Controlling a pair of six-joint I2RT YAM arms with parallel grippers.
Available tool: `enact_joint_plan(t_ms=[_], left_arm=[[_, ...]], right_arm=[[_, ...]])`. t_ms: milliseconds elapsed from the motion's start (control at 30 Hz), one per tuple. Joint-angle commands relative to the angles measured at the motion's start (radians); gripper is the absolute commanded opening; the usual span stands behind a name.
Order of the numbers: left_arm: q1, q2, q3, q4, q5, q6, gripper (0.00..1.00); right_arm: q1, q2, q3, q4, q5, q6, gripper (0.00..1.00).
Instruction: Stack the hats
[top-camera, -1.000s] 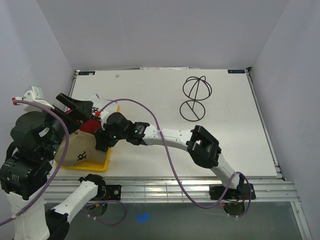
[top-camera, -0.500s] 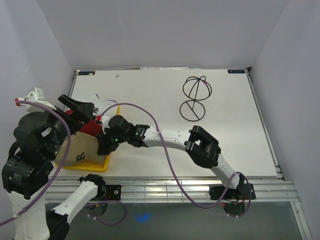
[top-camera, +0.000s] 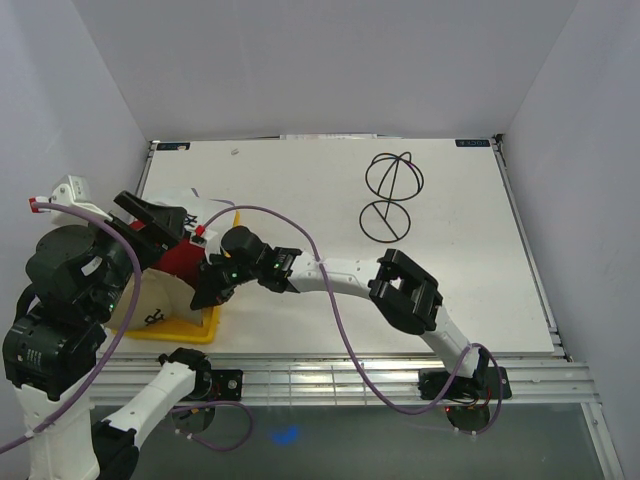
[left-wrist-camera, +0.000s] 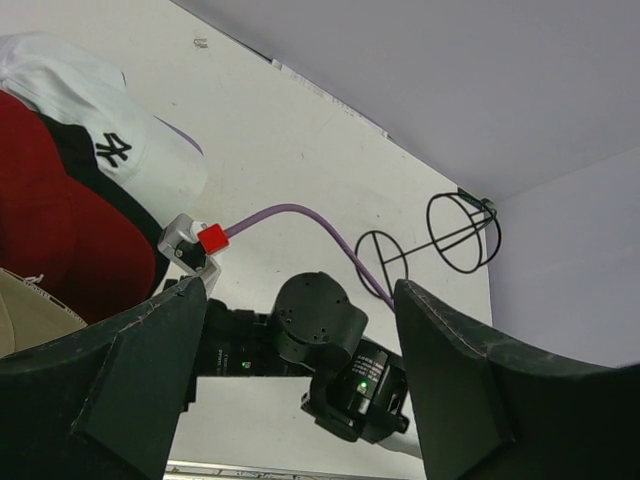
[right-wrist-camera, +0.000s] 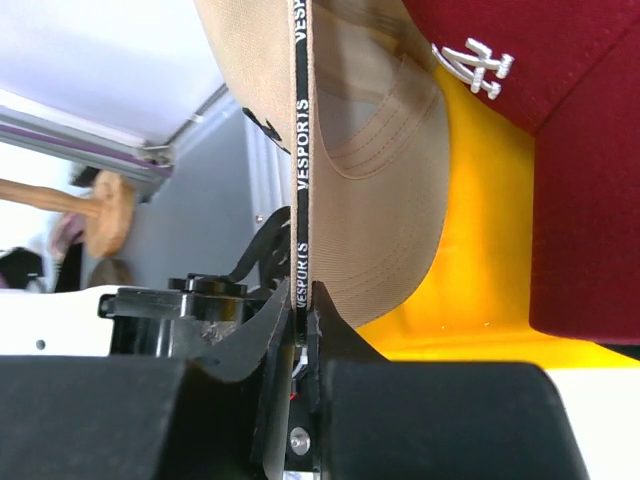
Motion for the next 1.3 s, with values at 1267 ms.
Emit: enact_joint_plan(t_ms=[1267], left_arm=[[0.000,0.281,0.324,0.415,0.066,0.064,0.85]], right_arm=[[-0.340,-0.495,-0.144,0.158,0.110,0.406,0.08]])
